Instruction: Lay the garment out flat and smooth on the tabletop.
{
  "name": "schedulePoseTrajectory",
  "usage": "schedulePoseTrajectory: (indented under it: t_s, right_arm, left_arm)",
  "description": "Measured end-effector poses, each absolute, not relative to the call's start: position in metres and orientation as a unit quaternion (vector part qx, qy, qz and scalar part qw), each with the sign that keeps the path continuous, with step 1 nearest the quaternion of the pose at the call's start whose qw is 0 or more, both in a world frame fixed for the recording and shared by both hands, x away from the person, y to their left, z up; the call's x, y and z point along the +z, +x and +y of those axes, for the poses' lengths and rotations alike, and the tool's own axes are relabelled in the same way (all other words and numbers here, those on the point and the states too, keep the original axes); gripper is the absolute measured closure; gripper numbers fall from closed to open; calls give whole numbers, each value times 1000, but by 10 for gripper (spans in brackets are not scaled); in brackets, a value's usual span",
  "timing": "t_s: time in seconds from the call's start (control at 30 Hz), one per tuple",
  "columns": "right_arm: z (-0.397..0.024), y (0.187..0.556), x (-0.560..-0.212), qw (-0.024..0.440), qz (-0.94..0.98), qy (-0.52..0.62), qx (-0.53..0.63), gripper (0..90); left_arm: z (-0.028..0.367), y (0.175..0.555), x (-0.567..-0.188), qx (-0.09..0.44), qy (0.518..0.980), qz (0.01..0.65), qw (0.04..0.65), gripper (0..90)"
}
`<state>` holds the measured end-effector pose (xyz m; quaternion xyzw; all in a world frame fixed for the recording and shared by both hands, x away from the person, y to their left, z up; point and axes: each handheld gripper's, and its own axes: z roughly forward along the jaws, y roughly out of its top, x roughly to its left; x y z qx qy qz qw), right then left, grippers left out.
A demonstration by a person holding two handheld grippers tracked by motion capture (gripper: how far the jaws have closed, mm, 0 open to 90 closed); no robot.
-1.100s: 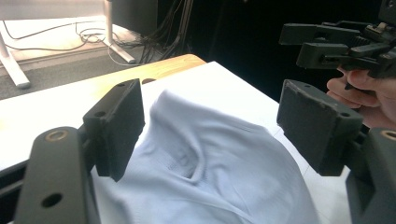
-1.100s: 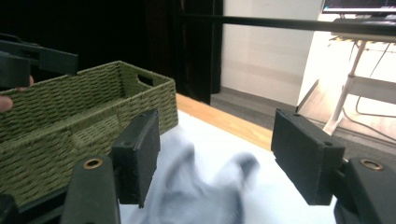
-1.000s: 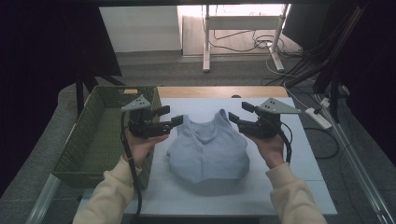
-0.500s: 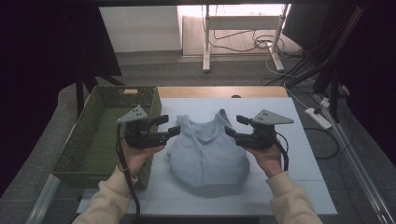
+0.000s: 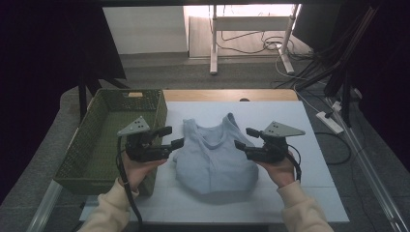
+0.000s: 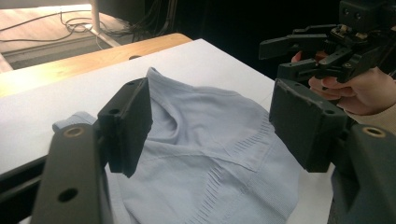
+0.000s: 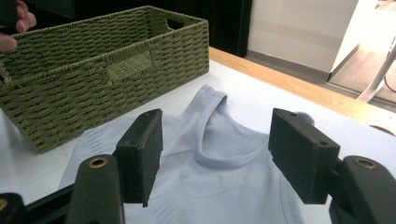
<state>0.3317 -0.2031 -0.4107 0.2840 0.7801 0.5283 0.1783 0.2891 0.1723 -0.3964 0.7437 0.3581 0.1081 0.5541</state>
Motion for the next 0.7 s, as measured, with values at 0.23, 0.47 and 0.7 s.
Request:
schedulePoseTrajectory:
  t_s: [0.23, 0.47, 0.7]
  right_arm:
    - [-197, 328, -417, 167, 792, 276, 518, 356]
    - [-189, 329, -427, 156, 807, 268, 503, 355]
    - [-176, 327, -436, 142, 820, 259, 490, 355]
  left_arm:
    - [169, 288, -406, 98, 758, 355, 538, 303]
    - [173, 288, -411, 95, 759, 362, 532, 303]
    - [177, 286, -408, 109, 754, 372, 530, 303]
